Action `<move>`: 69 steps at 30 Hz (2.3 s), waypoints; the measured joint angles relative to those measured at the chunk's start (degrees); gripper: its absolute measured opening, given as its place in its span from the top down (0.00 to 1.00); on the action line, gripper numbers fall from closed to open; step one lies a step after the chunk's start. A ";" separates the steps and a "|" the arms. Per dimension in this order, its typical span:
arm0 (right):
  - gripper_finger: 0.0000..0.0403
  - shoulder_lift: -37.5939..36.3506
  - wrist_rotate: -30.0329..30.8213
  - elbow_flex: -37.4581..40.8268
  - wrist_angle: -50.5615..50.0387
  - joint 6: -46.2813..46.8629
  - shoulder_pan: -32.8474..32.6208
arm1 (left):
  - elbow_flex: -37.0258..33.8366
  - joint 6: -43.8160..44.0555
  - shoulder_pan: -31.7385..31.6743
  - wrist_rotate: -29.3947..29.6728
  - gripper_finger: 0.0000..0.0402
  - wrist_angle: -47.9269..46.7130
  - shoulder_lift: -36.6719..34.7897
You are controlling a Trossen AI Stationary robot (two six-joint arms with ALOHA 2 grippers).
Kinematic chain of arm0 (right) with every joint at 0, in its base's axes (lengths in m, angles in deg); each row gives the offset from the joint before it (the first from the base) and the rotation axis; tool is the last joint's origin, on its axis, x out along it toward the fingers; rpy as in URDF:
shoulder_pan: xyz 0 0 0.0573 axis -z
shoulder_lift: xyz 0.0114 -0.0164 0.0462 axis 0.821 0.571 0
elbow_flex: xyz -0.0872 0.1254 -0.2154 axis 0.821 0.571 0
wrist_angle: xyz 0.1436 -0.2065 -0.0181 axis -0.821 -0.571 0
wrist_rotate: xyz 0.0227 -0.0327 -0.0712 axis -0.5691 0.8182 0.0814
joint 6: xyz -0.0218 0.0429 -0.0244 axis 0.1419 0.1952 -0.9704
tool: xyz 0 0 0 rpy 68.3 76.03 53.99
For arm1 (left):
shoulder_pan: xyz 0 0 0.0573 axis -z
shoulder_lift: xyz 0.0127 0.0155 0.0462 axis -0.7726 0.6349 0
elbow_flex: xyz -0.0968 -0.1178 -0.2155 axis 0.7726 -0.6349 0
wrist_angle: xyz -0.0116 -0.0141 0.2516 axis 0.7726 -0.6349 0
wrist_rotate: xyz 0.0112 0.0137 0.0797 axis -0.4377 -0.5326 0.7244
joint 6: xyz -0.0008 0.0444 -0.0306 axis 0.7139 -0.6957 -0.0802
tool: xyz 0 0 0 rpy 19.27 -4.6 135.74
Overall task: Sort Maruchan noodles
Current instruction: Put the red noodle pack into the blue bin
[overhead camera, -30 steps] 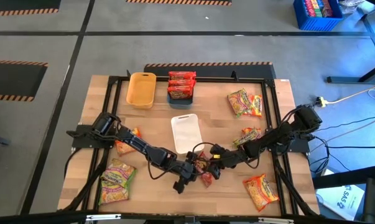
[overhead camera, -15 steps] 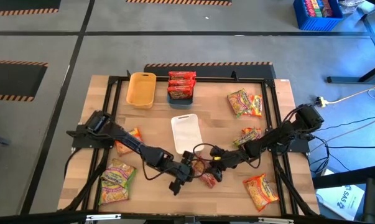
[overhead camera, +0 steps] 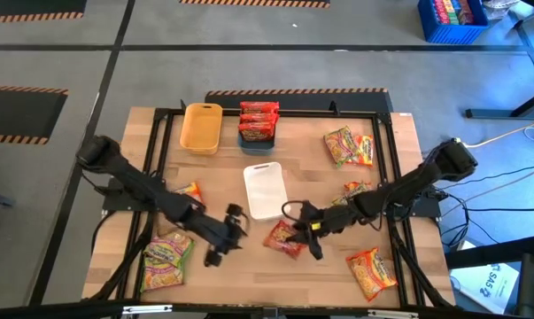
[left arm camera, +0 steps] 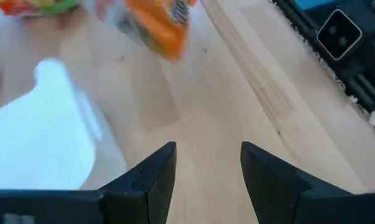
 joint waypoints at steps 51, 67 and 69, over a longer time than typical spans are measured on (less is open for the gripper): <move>0.73 29.68 -22.75 -47.15 -39.50 -57.75 49.09 | -18.13 -8.36 -27.10 -10.01 0.57 10.83 -21.60; 0.65 33.06 -20.35 -47.09 -41.06 -56.66 48.37 | -18.13 -8.80 -27.12 -9.97 0.57 12.07 -21.62; 0.57 33.06 -20.41 -47.09 -41.40 -56.45 48.30 | -18.13 -8.80 -27.12 -9.97 0.57 12.07 -21.62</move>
